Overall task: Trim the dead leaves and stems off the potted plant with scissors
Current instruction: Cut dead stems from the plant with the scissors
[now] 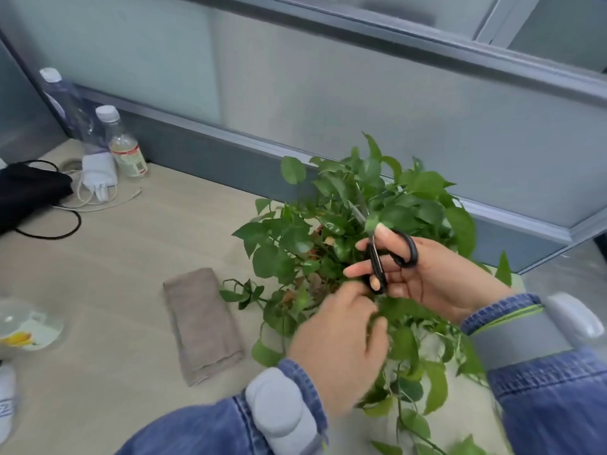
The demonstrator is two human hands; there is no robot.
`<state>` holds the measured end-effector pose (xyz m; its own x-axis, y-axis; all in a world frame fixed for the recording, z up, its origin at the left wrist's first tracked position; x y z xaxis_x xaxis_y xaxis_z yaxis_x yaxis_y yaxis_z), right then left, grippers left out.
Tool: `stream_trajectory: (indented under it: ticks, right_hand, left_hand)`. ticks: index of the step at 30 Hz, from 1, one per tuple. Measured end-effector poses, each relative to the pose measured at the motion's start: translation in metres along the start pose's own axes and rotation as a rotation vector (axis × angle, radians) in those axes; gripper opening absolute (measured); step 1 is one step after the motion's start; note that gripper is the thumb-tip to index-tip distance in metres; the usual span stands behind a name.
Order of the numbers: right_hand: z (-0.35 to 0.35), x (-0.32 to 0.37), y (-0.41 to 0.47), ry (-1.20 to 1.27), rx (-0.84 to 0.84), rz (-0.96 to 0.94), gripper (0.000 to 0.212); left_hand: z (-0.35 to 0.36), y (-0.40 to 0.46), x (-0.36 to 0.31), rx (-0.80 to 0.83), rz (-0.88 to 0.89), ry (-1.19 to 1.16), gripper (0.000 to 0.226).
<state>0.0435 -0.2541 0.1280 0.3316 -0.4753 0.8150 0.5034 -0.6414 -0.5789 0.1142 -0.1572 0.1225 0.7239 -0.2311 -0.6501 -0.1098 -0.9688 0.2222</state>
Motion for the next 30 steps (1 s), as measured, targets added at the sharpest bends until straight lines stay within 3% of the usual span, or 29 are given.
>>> stream_trajectory:
  ticks: [3, 6, 11, 16, 23, 30]
  right_hand:
    - [-0.001, 0.000, -0.003, 0.003, 0.001, -0.011, 0.072]
    - [0.000, 0.000, -0.006, 0.007, 0.006, -0.026, 0.069]
    - [0.001, -0.004, -0.014, -0.015, -0.008, -0.015, 0.066]
    - [0.000, -0.017, -0.023, -0.059, -0.013, 0.038, 0.064]
    - [0.006, -0.029, -0.025, -0.145, 0.007, 0.146, 0.065]
    - [0.002, -0.031, -0.026, -0.049, -0.061, 0.194, 0.068]
  left_hand:
    - [-0.046, 0.013, 0.029, -0.264, -0.092, -0.018, 0.021]
    - [-0.070, 0.034, 0.060, -0.376, -0.166, 0.025, 0.007]
    - [-0.054, 0.078, 0.065, -0.230, -0.023, 0.212, 0.028]
    - [-0.041, 0.105, 0.087, -0.087, -0.055, 0.297, 0.018]
    - [-0.046, 0.114, 0.129, -0.096, -0.305, -0.060, 0.026]
    - [-0.038, 0.097, 0.116, 0.089, -0.253, -0.047, 0.026]
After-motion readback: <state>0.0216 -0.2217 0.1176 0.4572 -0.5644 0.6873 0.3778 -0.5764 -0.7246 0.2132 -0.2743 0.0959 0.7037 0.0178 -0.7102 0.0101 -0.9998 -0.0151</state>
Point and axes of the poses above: each hand's wrist, its own y-axis towards the middle knuckle, its own z-axis out of the palm, x = y × z, the point moved 9 cm from there along y, towards the middle knuckle, and after that the axes turned 7 degrees about z, right-handed, at the moved point
